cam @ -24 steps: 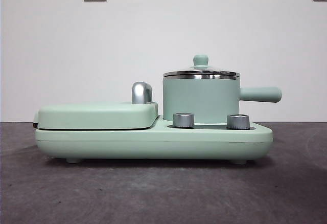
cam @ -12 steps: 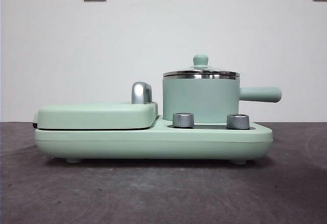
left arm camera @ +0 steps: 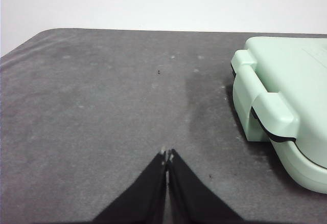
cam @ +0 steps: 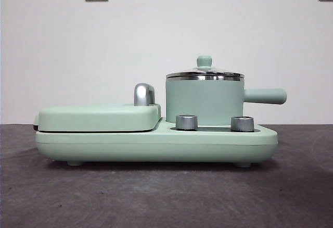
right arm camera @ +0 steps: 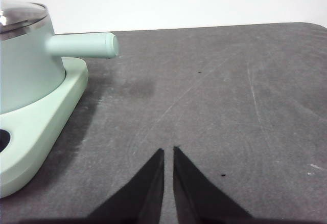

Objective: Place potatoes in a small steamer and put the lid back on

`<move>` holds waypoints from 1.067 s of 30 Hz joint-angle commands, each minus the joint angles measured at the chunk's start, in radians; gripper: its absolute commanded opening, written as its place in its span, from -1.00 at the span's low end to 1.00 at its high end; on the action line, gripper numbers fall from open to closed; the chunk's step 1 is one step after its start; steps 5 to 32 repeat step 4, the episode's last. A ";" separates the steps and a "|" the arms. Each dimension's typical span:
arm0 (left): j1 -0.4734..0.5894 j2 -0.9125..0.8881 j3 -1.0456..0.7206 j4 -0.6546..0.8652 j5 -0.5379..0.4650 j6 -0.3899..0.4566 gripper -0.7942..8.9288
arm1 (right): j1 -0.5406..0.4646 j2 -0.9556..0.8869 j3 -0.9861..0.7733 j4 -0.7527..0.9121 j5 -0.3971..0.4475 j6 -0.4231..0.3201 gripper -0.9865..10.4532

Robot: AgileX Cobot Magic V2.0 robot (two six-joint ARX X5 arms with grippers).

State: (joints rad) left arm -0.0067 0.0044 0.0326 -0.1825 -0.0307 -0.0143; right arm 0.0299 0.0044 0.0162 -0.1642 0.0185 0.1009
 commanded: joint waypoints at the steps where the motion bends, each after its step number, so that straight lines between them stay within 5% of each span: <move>1: 0.000 -0.002 -0.019 -0.006 0.001 0.010 -0.82 | 0.000 -0.001 -0.005 0.011 0.001 -0.008 -0.78; 32: 0.000 -0.002 -0.019 -0.006 0.001 0.010 -0.82 | 0.000 -0.001 -0.005 0.011 0.001 -0.008 -0.78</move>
